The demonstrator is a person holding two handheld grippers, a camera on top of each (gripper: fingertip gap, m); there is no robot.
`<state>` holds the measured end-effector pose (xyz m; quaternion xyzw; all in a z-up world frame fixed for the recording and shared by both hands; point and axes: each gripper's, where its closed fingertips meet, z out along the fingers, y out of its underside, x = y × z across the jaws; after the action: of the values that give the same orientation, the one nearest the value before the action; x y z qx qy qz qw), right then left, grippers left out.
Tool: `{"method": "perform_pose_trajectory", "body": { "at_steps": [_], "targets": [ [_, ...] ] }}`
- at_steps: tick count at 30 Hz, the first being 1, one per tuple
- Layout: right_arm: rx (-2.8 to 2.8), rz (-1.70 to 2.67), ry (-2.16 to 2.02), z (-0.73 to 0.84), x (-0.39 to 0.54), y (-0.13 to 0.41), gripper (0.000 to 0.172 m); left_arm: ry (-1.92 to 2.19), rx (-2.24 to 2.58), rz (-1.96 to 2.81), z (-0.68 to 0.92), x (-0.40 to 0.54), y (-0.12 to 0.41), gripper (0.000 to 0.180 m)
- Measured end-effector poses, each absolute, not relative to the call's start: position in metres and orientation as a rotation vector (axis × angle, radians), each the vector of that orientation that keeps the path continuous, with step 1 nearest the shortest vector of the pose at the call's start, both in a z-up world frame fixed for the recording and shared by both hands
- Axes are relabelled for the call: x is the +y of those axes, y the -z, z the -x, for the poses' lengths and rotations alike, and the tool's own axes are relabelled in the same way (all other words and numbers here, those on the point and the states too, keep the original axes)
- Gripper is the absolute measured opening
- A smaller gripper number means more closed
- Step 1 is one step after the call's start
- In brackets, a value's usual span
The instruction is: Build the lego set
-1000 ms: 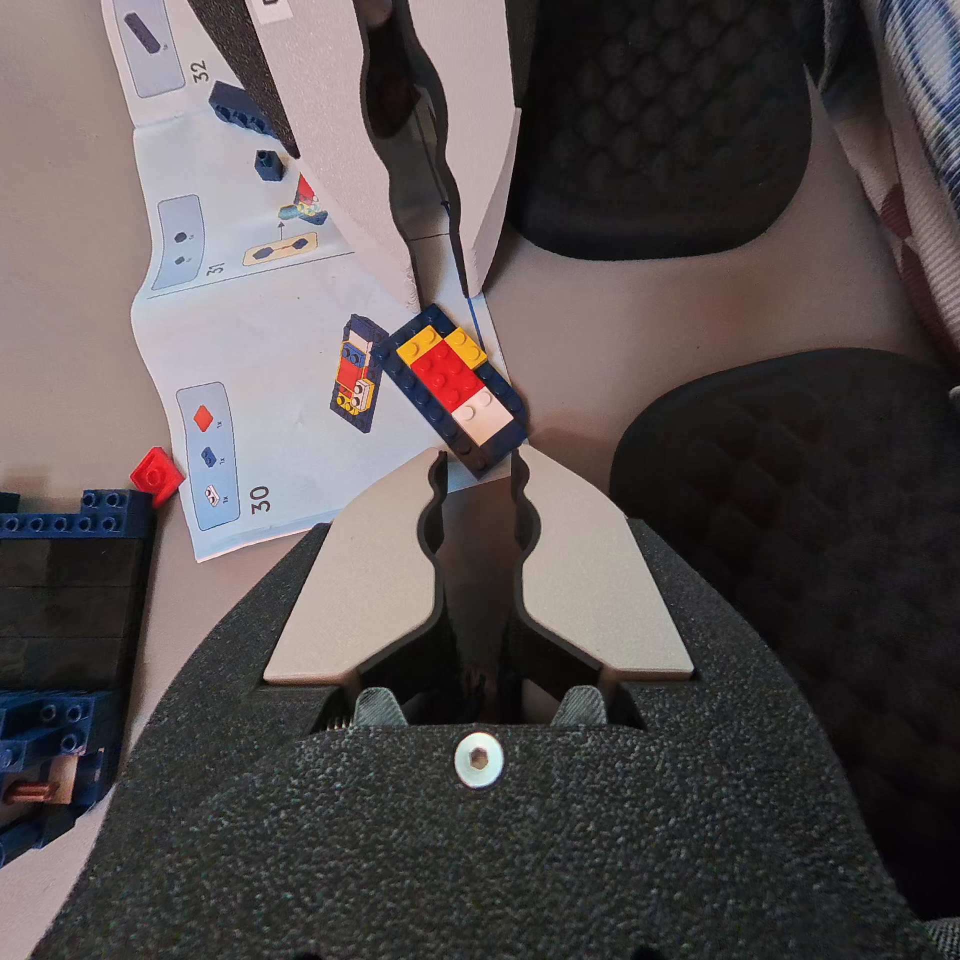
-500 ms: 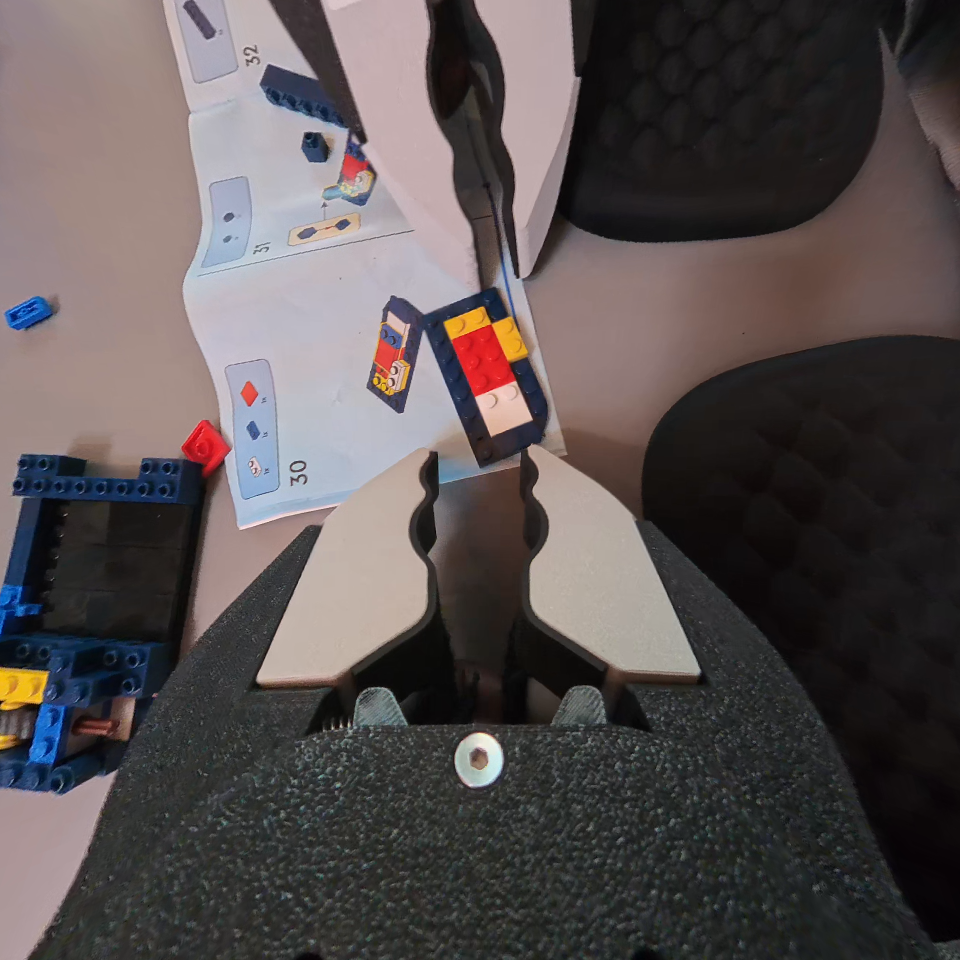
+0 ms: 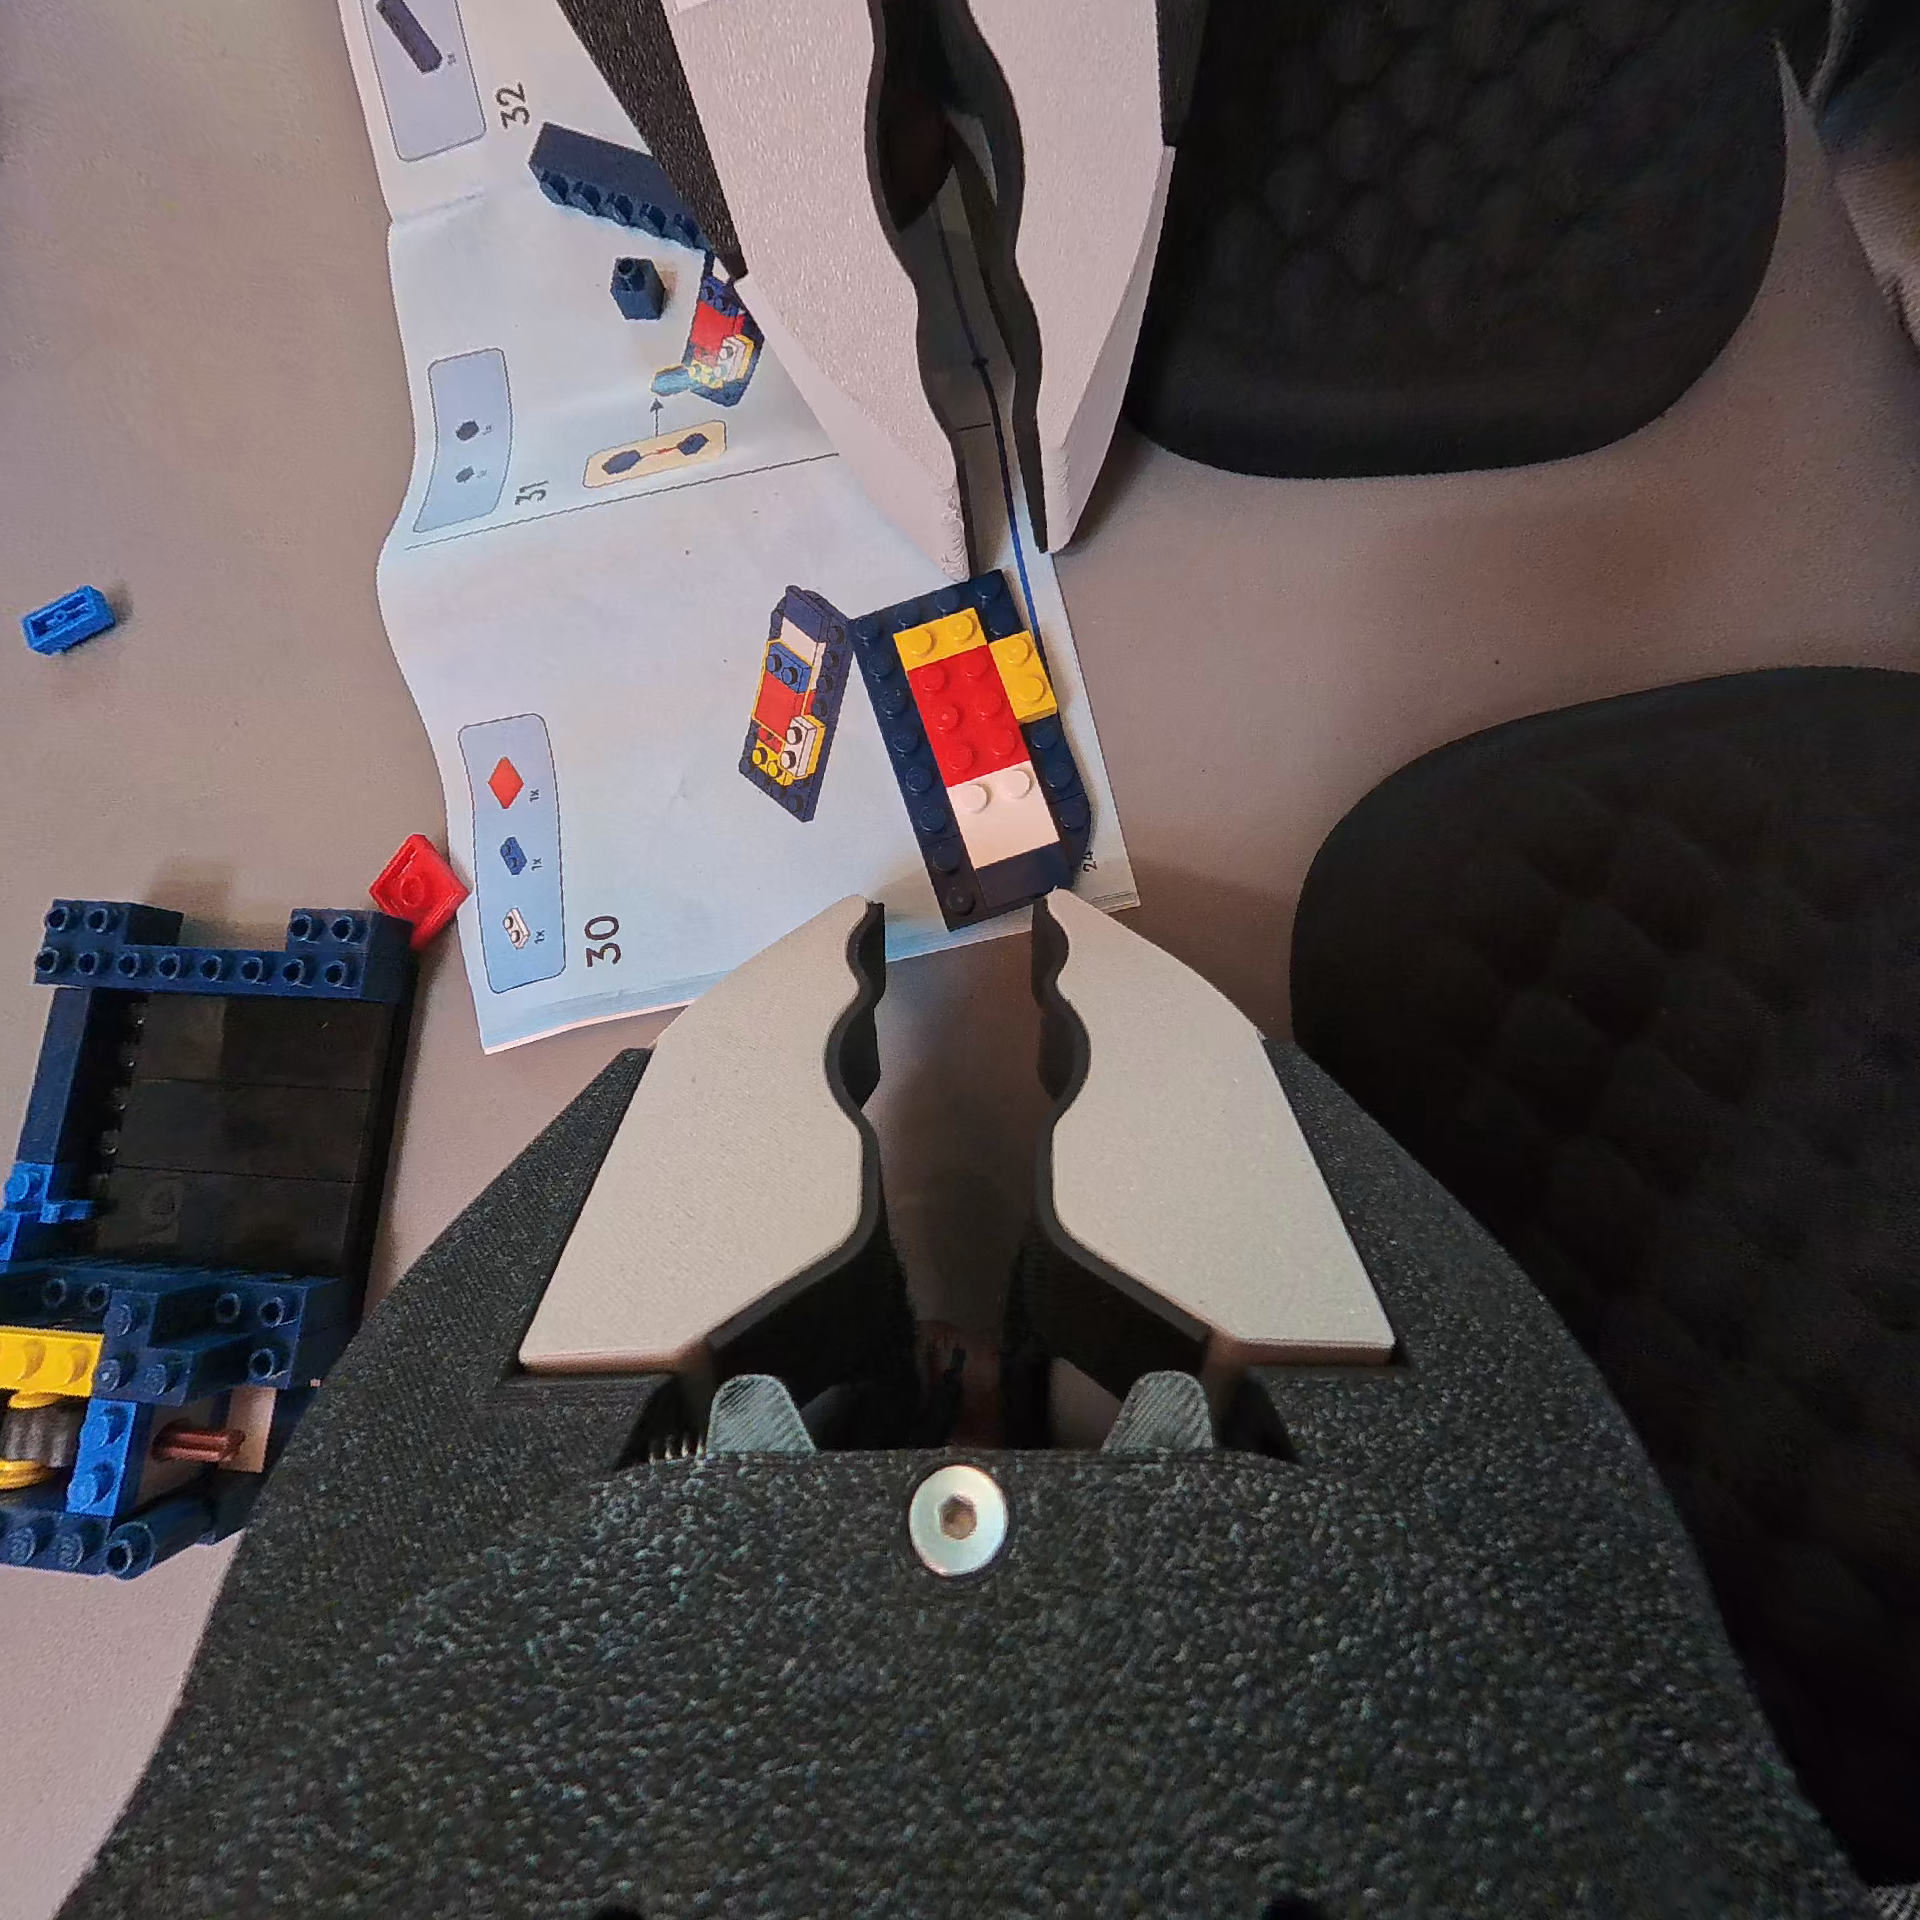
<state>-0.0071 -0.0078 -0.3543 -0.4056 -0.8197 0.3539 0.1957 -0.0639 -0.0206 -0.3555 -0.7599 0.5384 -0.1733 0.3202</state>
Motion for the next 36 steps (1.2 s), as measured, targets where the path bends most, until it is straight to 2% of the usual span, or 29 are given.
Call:
{"method": "perform_pose_trajectory", "body": {
  "at_steps": [25,32,36],
  "targets": [
    [-2.304,1.129,-0.990,0.006,-0.009,0.354,0.012,0.454,1.413,2.005,0.067,-0.021,0.356,0.025],
    [-2.287,1.134,-1.001,0.007,-0.007,0.351,0.012,0.576,1.375,1.991,0.060,-0.028,0.348,0.035],
    [-2.226,1.149,-1.040,0.011,-0.005,0.344,0.022,0.623,1.360,1.997,0.054,-0.028,0.348,0.041]
  ]
}}
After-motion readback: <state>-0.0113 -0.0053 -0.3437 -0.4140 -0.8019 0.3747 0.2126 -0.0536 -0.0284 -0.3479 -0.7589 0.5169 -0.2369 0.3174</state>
